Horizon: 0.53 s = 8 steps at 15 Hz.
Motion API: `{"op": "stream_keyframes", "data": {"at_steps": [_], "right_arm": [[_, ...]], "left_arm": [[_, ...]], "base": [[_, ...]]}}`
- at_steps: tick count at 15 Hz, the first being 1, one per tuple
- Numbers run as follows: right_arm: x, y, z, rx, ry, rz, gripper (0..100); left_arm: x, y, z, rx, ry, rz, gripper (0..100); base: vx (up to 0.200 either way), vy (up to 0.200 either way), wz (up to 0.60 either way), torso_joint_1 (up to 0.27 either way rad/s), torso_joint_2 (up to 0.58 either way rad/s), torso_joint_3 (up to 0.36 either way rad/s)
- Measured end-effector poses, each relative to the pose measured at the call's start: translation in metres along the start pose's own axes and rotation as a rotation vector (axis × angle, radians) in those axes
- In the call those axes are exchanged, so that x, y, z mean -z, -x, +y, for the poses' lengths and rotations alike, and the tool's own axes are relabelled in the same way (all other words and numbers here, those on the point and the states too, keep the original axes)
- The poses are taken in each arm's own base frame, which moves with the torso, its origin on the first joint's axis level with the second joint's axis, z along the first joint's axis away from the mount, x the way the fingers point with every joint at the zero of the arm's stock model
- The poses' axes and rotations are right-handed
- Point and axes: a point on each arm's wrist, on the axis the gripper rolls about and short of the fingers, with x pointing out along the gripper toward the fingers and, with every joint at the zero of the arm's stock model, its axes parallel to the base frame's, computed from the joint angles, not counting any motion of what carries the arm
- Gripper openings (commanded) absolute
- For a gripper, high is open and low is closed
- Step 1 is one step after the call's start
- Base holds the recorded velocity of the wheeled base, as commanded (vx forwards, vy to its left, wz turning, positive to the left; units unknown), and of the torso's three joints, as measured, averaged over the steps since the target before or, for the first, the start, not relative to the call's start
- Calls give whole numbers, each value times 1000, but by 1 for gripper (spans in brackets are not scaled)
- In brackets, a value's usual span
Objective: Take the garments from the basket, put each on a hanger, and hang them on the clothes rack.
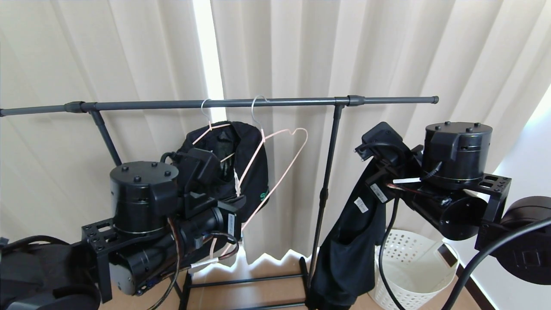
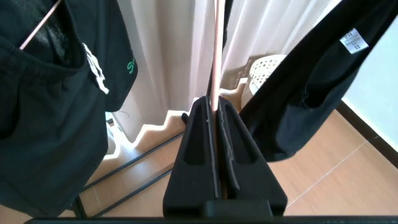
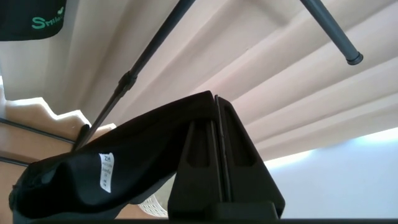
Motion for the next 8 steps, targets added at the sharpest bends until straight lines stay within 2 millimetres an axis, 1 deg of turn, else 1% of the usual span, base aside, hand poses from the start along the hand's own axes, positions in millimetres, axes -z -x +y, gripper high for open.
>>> {"op": "stream_keyframes", "data": {"at_steps": [2, 5, 8], "right_arm": [[1, -4, -1, 12, -7, 0, 0], [3, -15, -7, 50, -24, 3, 0], [4, -19, -8, 58, -23, 11, 0]], "left_arm": [[6, 6, 1, 10, 2, -16, 0], [27, 22, 2, 110, -20, -35, 0], [44, 35, 4, 195, -46, 12, 0]], "base": [[0, 0, 0, 0, 0, 0], [0, 0, 0, 0, 0, 0], [0, 0, 0, 0, 0, 0]]}}
